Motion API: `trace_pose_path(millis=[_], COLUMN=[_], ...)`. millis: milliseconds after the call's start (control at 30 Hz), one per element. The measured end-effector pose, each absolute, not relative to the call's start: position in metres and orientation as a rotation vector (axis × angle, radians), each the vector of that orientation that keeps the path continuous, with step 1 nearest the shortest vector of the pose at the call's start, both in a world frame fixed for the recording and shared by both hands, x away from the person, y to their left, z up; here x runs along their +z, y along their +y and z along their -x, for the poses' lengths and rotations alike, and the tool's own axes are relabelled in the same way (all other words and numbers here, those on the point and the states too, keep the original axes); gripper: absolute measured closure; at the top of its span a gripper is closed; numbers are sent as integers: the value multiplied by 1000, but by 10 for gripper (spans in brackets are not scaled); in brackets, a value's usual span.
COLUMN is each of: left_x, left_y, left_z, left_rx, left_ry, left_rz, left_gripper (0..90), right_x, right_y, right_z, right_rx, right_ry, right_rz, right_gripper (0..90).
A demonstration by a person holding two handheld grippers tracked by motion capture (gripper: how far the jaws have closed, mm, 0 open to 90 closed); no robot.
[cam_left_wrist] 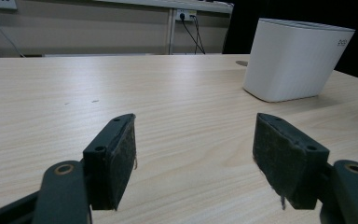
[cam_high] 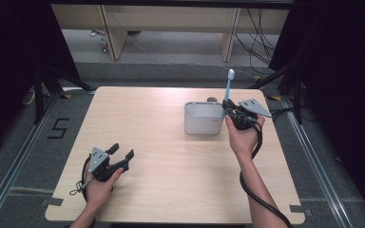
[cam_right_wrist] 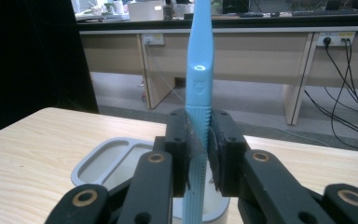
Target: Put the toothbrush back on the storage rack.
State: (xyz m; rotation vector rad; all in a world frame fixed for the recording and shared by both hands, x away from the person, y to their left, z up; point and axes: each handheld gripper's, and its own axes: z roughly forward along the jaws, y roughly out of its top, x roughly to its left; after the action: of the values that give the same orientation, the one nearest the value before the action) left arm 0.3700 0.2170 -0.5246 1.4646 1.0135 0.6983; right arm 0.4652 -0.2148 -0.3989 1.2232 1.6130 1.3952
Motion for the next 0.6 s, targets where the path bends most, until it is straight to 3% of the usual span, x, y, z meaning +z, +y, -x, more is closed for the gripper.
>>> trace_pose_path(millis=[600], left_x=[-525], left_y=[217], left_z=[-371], left_rx=[697], left_ry=[1012], left_rz=[-1466], left_gripper=[294], right_x=[-396], right_y=[-212], right_z=[-476], right_rx=[1387], right_ry=[1620], right_rz=[-1218], right_gripper=[790])
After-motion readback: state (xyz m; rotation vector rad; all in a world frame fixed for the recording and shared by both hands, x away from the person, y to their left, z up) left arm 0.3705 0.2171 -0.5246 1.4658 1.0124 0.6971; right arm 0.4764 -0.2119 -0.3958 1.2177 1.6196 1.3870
